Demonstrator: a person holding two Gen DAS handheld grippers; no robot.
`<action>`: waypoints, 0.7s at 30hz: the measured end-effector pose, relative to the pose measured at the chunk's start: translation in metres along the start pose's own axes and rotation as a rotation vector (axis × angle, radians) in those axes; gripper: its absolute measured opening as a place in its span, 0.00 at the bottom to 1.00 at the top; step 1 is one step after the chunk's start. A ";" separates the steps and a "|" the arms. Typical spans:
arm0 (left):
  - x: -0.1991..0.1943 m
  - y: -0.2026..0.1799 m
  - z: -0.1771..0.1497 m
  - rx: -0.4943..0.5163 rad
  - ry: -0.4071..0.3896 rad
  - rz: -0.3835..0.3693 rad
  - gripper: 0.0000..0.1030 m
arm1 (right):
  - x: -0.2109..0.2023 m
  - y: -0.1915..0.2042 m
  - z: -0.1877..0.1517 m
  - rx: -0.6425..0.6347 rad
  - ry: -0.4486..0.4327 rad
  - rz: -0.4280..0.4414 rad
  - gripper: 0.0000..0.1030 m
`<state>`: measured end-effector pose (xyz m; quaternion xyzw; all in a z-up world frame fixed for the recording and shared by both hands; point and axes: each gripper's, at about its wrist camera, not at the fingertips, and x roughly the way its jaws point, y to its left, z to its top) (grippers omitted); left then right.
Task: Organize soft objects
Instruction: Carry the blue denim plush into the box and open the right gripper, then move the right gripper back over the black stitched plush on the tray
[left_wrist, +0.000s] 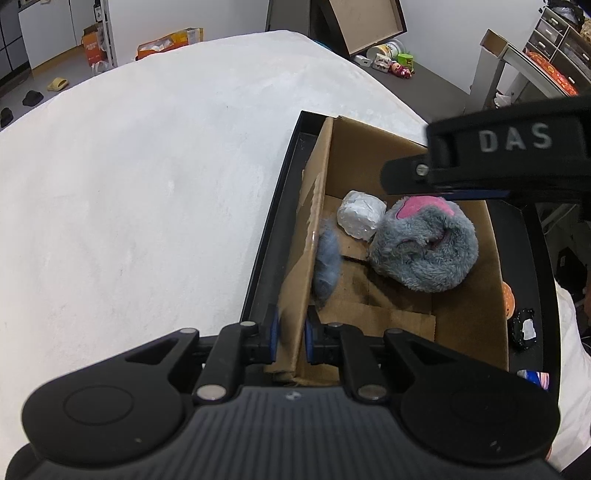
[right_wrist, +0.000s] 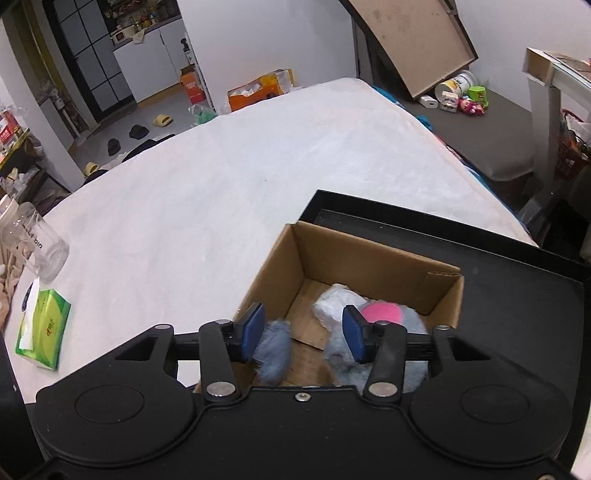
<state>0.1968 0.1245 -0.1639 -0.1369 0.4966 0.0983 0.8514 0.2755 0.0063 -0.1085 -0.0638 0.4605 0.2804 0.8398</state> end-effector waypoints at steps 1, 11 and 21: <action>0.000 0.000 0.000 0.000 0.001 0.002 0.12 | -0.002 -0.003 -0.001 0.007 0.002 -0.004 0.46; 0.002 -0.009 0.002 0.022 0.010 0.036 0.18 | -0.040 -0.041 -0.010 0.051 -0.048 -0.044 0.69; -0.001 -0.020 0.004 0.042 0.019 0.079 0.42 | -0.062 -0.087 -0.034 0.100 -0.026 -0.083 0.76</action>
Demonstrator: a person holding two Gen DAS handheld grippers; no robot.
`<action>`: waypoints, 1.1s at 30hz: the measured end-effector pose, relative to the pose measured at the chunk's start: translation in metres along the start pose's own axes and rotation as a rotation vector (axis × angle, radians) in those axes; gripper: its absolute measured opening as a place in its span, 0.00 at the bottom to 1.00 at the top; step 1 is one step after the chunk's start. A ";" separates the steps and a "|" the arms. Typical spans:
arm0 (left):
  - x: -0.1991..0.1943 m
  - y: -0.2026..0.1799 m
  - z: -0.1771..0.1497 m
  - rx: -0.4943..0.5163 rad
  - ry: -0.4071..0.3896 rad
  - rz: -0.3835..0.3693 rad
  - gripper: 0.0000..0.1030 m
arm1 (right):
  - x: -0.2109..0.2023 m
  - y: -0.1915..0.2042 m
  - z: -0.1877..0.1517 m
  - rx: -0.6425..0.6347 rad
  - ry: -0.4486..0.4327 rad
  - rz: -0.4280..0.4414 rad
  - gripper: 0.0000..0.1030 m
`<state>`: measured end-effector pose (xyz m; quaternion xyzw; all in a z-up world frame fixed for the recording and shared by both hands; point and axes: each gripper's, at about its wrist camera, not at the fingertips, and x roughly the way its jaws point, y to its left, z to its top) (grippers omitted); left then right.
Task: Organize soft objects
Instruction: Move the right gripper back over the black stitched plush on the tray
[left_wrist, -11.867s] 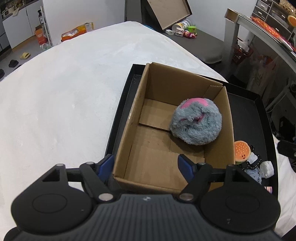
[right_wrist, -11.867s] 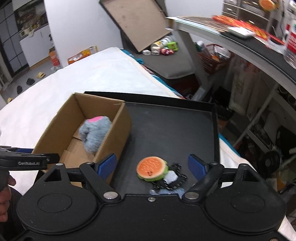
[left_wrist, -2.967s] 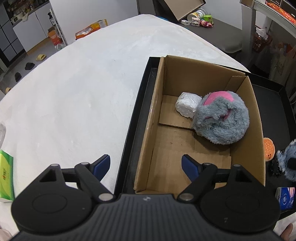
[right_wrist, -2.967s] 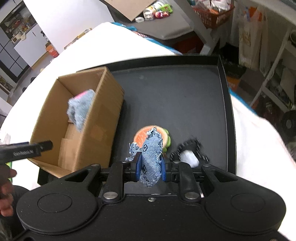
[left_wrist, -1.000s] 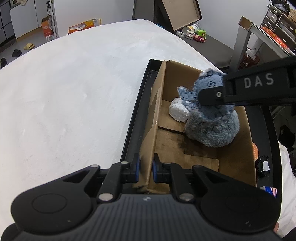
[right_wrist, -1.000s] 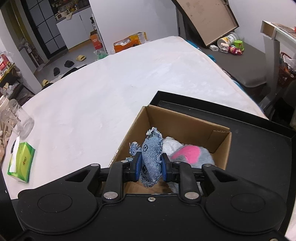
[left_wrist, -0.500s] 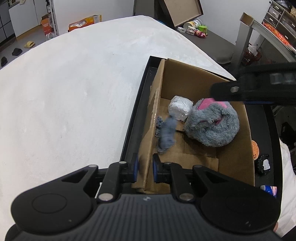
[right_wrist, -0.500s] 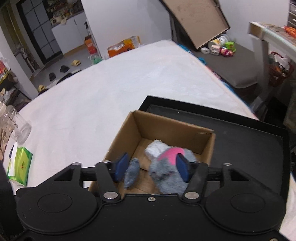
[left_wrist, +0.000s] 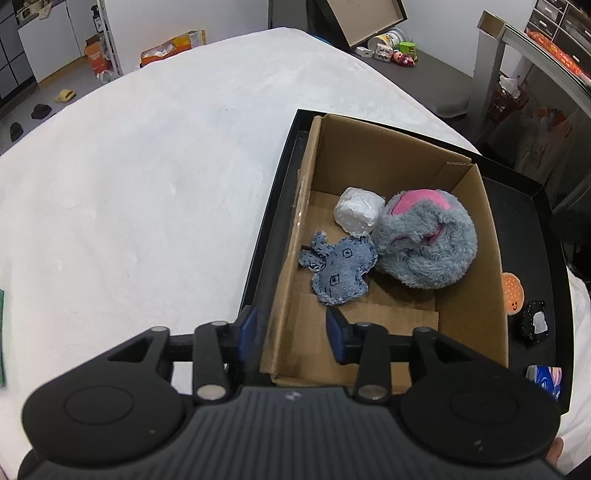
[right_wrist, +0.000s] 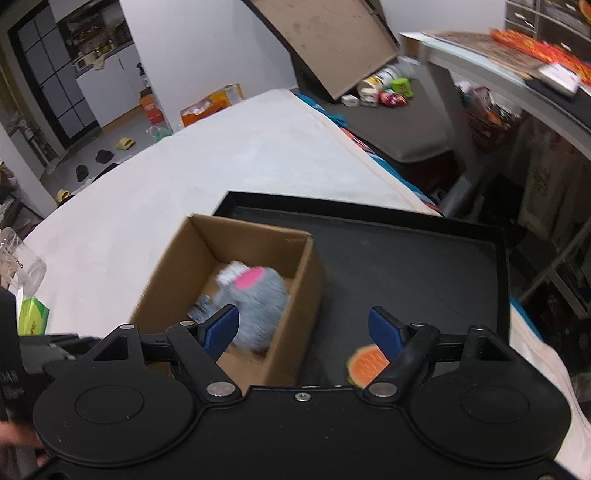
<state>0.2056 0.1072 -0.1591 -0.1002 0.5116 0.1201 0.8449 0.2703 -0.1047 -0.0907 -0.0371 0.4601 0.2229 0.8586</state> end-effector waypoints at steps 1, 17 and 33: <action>-0.001 -0.001 0.000 0.004 0.000 0.002 0.44 | -0.001 -0.004 -0.003 0.004 0.003 -0.005 0.78; -0.001 -0.021 0.002 0.071 0.006 0.068 0.56 | 0.012 -0.070 -0.038 0.087 0.063 -0.072 0.91; 0.019 -0.032 0.000 0.121 0.033 0.209 0.57 | 0.046 -0.119 -0.070 0.201 0.167 -0.073 0.91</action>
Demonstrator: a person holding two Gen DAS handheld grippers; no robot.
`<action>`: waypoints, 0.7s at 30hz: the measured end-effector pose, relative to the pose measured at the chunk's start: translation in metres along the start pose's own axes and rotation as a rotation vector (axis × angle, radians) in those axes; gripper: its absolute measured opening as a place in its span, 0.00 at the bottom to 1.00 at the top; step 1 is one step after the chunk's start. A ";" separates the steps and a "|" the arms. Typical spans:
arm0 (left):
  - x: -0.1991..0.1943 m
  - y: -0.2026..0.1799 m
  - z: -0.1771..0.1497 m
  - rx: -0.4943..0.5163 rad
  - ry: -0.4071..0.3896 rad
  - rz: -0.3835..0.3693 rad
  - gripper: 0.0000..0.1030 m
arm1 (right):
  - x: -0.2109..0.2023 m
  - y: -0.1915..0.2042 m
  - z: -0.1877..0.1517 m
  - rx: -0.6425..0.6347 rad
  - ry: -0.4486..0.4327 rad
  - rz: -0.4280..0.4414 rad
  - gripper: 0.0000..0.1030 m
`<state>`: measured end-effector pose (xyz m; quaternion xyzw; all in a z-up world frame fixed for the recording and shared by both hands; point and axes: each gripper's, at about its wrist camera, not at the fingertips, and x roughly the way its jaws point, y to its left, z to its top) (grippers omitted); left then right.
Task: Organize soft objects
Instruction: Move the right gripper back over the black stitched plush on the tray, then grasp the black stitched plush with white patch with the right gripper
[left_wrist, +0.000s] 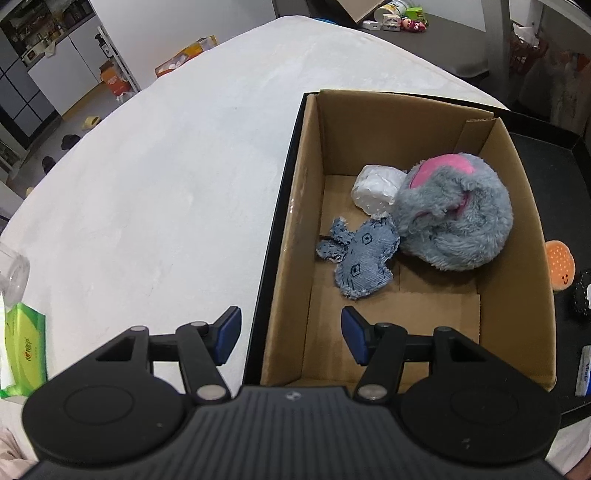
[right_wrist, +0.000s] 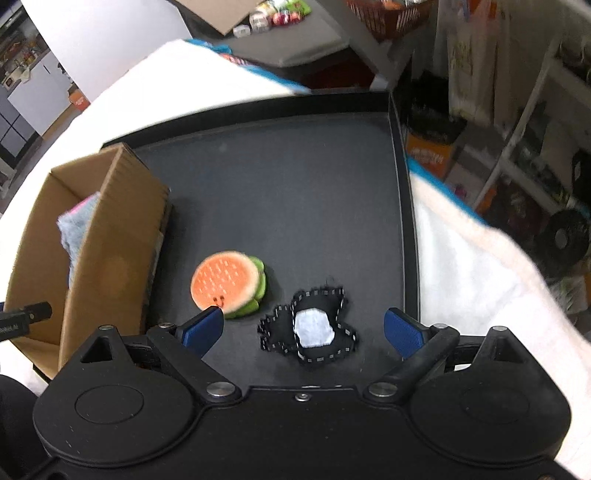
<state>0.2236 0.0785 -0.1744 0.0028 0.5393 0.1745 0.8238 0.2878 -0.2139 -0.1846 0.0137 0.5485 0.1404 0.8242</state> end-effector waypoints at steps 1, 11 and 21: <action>-0.001 -0.002 0.001 0.003 0.000 0.004 0.57 | 0.002 0.001 -0.001 -0.008 0.006 0.004 0.91; -0.003 -0.028 0.006 0.030 0.012 0.039 0.65 | 0.026 -0.001 -0.006 -0.063 0.098 -0.011 0.91; -0.005 -0.030 0.008 0.029 0.014 0.061 0.66 | 0.040 0.018 -0.017 -0.198 0.120 -0.108 0.76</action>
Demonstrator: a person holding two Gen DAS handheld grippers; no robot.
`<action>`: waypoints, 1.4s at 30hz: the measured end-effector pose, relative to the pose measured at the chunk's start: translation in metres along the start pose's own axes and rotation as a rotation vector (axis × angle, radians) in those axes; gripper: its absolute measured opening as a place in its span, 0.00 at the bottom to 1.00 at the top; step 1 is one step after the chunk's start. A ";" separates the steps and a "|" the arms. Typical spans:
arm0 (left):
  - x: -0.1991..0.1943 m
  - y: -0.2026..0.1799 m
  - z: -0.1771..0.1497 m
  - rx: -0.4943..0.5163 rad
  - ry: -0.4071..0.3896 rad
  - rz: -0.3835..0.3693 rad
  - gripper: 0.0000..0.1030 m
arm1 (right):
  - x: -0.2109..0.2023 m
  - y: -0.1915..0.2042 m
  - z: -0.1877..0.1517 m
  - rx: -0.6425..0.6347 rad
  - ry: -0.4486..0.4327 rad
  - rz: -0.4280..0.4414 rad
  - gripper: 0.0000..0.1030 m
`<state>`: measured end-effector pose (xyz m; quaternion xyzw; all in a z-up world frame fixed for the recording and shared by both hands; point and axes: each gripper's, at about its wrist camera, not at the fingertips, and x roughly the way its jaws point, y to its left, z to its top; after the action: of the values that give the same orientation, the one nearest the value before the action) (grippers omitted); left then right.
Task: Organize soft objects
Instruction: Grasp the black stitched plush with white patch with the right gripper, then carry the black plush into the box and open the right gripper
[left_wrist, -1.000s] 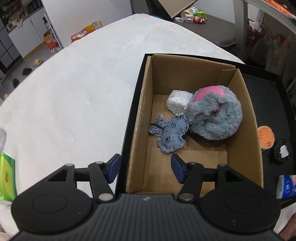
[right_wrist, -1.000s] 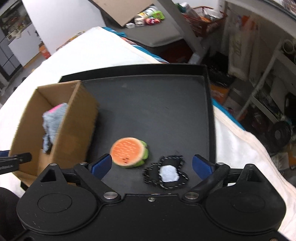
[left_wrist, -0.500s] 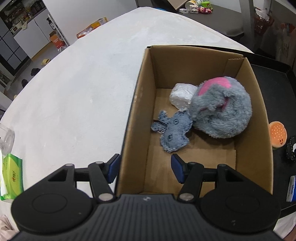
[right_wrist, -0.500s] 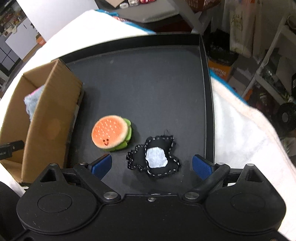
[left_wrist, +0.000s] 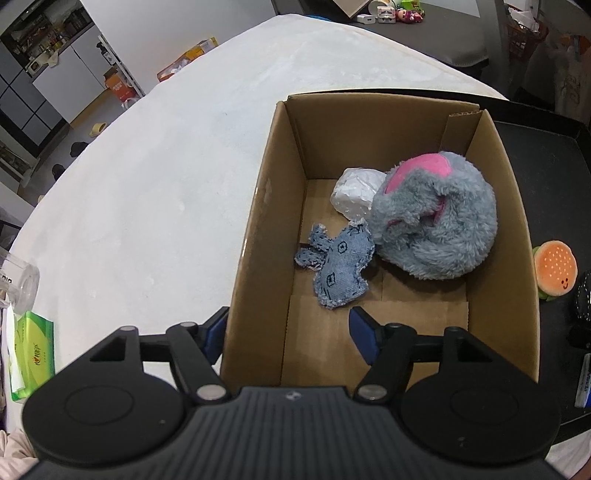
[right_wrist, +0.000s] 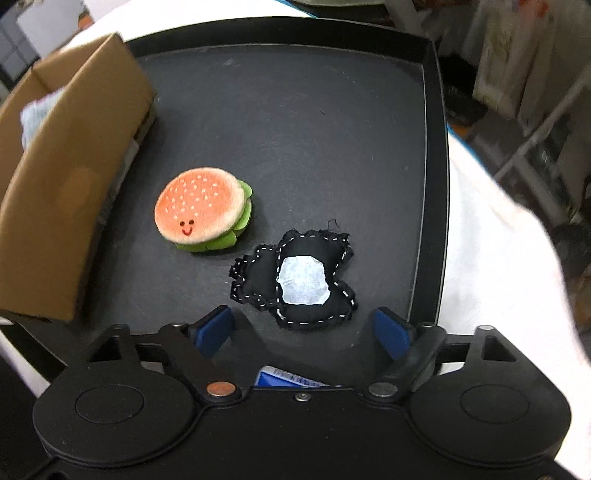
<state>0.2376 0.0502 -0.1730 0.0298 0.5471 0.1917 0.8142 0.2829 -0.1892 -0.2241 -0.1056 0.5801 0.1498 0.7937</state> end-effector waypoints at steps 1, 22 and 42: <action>0.000 0.000 0.001 -0.001 -0.001 -0.001 0.66 | -0.001 0.003 0.000 -0.012 -0.008 -0.010 0.66; -0.005 0.015 0.000 -0.039 -0.020 -0.020 0.66 | -0.036 -0.020 0.009 0.109 -0.100 0.060 0.24; 0.000 0.040 -0.007 -0.096 -0.030 -0.092 0.66 | -0.078 0.006 0.027 0.059 -0.207 0.077 0.24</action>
<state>0.2201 0.0860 -0.1652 -0.0315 0.5257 0.1798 0.8309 0.2822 -0.1834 -0.1413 -0.0435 0.5028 0.1731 0.8458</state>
